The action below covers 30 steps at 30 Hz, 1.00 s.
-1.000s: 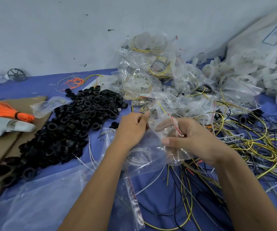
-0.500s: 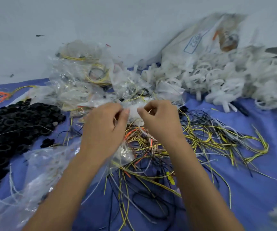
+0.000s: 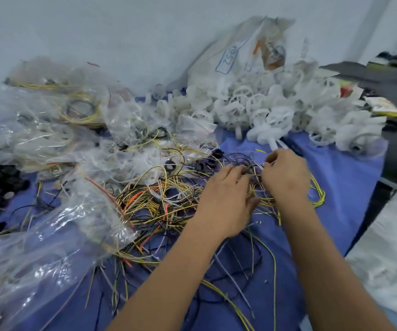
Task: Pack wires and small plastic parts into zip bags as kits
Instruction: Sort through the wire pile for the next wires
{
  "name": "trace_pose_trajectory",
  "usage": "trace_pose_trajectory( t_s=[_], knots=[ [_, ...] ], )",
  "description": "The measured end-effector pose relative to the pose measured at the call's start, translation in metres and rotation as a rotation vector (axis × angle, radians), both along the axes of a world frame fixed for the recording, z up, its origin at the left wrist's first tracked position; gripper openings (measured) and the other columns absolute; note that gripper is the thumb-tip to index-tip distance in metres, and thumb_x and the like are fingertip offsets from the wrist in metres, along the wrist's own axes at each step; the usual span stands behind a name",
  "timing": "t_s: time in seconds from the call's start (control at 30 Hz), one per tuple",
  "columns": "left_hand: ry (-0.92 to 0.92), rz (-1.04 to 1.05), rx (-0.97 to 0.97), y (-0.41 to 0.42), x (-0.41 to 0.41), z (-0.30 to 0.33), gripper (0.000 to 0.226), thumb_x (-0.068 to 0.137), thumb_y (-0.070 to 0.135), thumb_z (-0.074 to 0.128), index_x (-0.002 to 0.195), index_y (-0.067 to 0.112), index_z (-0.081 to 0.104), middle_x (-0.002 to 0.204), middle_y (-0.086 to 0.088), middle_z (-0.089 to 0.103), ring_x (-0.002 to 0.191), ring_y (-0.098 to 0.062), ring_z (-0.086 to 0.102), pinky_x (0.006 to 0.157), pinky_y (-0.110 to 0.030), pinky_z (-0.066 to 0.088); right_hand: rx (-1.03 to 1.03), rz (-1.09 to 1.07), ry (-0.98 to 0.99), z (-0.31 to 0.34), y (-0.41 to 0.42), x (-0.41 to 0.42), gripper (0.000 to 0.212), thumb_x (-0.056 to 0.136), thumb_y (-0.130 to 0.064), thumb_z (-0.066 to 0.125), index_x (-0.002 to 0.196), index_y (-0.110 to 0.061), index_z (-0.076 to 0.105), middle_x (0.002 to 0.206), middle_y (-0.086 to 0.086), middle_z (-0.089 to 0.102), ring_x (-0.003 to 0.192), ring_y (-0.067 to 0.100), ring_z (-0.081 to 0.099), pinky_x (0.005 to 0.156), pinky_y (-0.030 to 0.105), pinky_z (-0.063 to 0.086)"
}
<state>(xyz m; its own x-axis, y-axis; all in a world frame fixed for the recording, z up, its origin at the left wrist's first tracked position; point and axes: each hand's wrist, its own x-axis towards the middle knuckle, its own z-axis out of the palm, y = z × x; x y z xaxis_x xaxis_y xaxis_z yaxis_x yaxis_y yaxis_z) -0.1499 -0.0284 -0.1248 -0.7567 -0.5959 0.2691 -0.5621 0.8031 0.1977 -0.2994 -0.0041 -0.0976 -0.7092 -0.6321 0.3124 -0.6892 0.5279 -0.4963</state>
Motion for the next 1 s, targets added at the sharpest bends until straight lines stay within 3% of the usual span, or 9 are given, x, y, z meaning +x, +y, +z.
trace_pose_trajectory(
  t_s=[0.13, 0.27, 0.37, 0.47, 0.57, 0.63, 0.73, 0.83, 1.0],
  knots=[
    [-0.107, 0.074, 0.027, 0.004, 0.0, -0.024, 0.063, 0.104, 0.058, 0.036, 0.159, 0.027, 0.029, 0.168, 0.005, 0.024, 0.158, -0.024, 0.01, 0.124, -0.045, 0.017, 0.242, 0.051, 0.028, -0.012, 0.003, -0.022, 0.022, 0.094, -0.018, 0.059, 0.104, -0.003, 0.072, 0.1, 0.019, 0.072, 0.098, 0.039, 0.065, 0.081, 0.039, 0.049],
    [-0.083, 0.081, 0.001, 0.001, 0.008, -0.027, 0.063, 0.102, 0.063, 0.036, 0.156, 0.032, 0.035, 0.166, 0.008, 0.029, 0.156, -0.02, 0.015, 0.122, -0.043, 0.02, 0.144, 0.063, 0.019, -0.011, -0.002, -0.022, 0.018, 0.09, -0.014, 0.061, 0.093, -0.003, 0.075, 0.09, 0.018, 0.074, 0.088, 0.039, 0.066, 0.077, 0.042, 0.056],
    [-0.095, 0.081, 0.002, 0.001, 0.015, -0.028, 0.063, 0.102, 0.065, 0.034, 0.155, 0.032, 0.035, 0.166, 0.009, 0.028, 0.156, -0.019, 0.013, 0.122, -0.042, 0.02, 0.039, 0.122, 0.07, -0.003, -0.015, -0.017, 0.018, 0.091, -0.017, 0.063, 0.099, -0.008, 0.076, 0.099, 0.014, 0.074, 0.096, 0.035, 0.066, 0.086, 0.04, 0.054],
    [-0.113, 0.066, 0.013, 0.0, 0.017, -0.026, 0.064, 0.102, 0.065, 0.032, 0.156, 0.031, 0.033, 0.167, 0.008, 0.026, 0.157, -0.02, 0.011, 0.123, -0.043, 0.018, 0.246, 0.293, 0.164, 0.002, -0.036, -0.009, 0.031, 0.094, -0.038, 0.066, 0.11, -0.014, 0.075, 0.113, 0.009, 0.072, 0.111, 0.029, 0.062, 0.099, 0.037, 0.044],
    [-0.144, 0.068, 0.017, -0.001, 0.02, -0.024, 0.065, 0.102, 0.065, 0.031, 0.157, 0.032, 0.031, 0.167, 0.009, 0.025, 0.157, -0.018, 0.01, 0.124, -0.043, 0.019, 0.409, 0.309, 0.135, 0.0, -0.048, -0.006, 0.04, 0.087, -0.045, 0.074, 0.1, -0.007, 0.072, 0.094, 0.013, 0.066, 0.096, 0.031, 0.06, 0.078, 0.033, 0.043],
    [-0.156, 0.07, 0.016, -0.002, 0.023, -0.024, 0.066, 0.101, 0.067, 0.03, 0.157, 0.033, 0.03, 0.168, 0.011, 0.023, 0.157, -0.017, 0.009, 0.123, -0.043, 0.019, 0.369, 0.296, 0.05, 0.0, -0.048, -0.007, 0.034, 0.083, -0.035, 0.081, 0.087, -0.003, 0.071, 0.075, 0.011, 0.059, 0.08, 0.03, 0.057, 0.066, 0.031, 0.042],
    [-0.163, 0.081, 0.027, -0.004, 0.028, -0.025, 0.068, 0.1, 0.069, 0.028, 0.158, 0.035, 0.028, 0.168, 0.012, 0.021, 0.157, -0.016, 0.008, 0.122, -0.042, 0.017, 0.308, 0.292, -0.011, 0.004, -0.043, -0.007, 0.018, 0.082, -0.024, 0.081, 0.085, -0.007, 0.078, 0.082, 0.012, 0.071, 0.083, 0.029, 0.067, 0.068, 0.033, 0.052],
    [-0.162, 0.084, 0.048, -0.005, 0.032, -0.025, 0.069, 0.099, 0.071, 0.026, 0.159, 0.036, 0.026, 0.169, 0.013, 0.019, 0.157, -0.015, 0.006, 0.123, -0.042, 0.017, 0.191, 0.245, -0.026, 0.009, -0.034, -0.007, 0.011, 0.084, -0.027, 0.081, 0.086, -0.017, 0.079, 0.086, 0.009, 0.075, 0.086, 0.026, 0.069, 0.075, 0.035, 0.057],
    [-0.197, 0.068, 0.105, -0.005, 0.035, -0.02, 0.071, 0.1, 0.071, 0.027, 0.161, 0.034, 0.022, 0.171, 0.01, 0.011, 0.158, -0.019, 0.002, 0.125, -0.042, 0.011, -0.196, 0.176, -0.102, 0.024, -0.026, -0.006, 0.012, 0.085, -0.022, 0.078, 0.081, -0.013, 0.072, 0.076, 0.004, 0.07, 0.077, 0.023, 0.068, 0.072, 0.031, 0.053]
  ],
)
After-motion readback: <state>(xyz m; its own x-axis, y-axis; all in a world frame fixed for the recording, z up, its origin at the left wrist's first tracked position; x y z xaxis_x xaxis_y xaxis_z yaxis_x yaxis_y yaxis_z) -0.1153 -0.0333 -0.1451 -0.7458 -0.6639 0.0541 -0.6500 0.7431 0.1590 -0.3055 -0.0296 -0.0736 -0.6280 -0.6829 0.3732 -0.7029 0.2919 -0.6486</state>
